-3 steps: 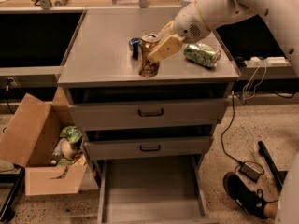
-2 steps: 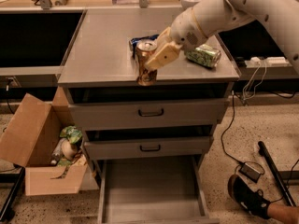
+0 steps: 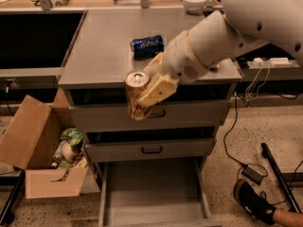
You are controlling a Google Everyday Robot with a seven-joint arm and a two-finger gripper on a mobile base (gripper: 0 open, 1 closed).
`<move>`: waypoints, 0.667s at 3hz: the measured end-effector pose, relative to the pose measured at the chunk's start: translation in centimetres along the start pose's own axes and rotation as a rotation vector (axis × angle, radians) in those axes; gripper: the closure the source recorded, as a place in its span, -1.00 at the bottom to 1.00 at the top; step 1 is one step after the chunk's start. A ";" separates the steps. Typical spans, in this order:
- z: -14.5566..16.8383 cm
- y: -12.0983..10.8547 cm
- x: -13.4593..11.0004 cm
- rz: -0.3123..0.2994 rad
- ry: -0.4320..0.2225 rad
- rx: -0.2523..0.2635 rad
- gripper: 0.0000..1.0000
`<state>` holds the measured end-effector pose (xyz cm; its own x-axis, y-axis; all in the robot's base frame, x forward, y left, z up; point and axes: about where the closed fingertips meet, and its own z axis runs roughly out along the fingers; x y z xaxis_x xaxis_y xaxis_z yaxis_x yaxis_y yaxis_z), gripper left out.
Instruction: Place orange can into bottom drawer
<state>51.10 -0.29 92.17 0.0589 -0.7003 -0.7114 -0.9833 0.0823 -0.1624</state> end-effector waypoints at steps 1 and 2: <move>2.4 2.6 2.1 0.024 0.039 -0.067 1.00; 2.7 2.6 2.3 0.026 0.045 -0.071 1.00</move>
Offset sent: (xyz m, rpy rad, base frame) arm -0.0204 0.0044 -0.0356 -0.0383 0.0668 0.0250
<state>49.09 0.19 88.25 0.0269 -0.7297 -0.6832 -0.9942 0.0516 -0.0942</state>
